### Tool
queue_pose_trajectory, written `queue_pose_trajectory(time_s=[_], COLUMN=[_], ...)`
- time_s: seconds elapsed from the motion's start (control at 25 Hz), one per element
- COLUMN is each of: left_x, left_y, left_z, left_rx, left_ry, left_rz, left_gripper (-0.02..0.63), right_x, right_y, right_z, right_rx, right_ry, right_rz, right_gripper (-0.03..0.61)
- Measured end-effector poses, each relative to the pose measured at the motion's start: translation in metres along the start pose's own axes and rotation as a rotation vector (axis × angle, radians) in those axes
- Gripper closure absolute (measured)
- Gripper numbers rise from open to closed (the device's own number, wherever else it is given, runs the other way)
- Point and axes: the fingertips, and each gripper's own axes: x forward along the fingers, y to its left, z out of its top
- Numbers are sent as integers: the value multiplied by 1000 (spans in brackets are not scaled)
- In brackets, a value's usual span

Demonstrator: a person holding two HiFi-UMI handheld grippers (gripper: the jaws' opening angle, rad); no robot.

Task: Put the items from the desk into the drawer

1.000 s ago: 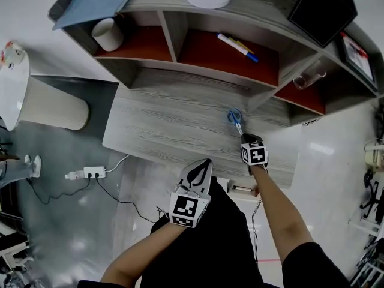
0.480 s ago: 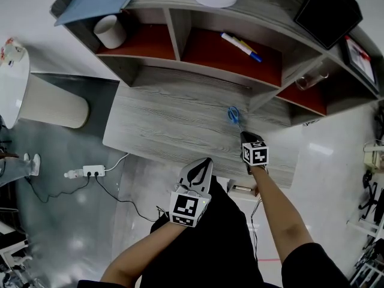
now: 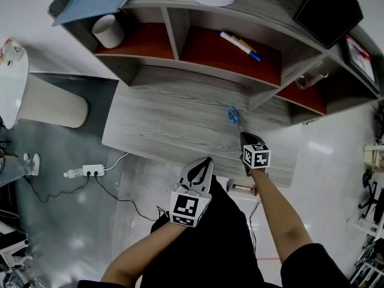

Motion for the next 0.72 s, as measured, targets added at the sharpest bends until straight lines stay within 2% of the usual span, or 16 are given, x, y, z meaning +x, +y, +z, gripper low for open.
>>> queue_pose_trajectory(time_s=[0.16,0.36,0.72], left_x=[1,1,-7], left_y=[-1,-2,16], left_z=[-2,-7,-9], left_rx=[-5,-10,-39], left_ry=[4,10,0], left_rz=[1,9,72], left_gripper=[609,609,609], right_x=[0,7,13], right_y=[2,1,1], right_z=[-1,-18,-36], right_rx=[10,-42,-70], right_ry=[6,59,102], right_rz=[10,7,-5], right_gripper=[561,561,563])
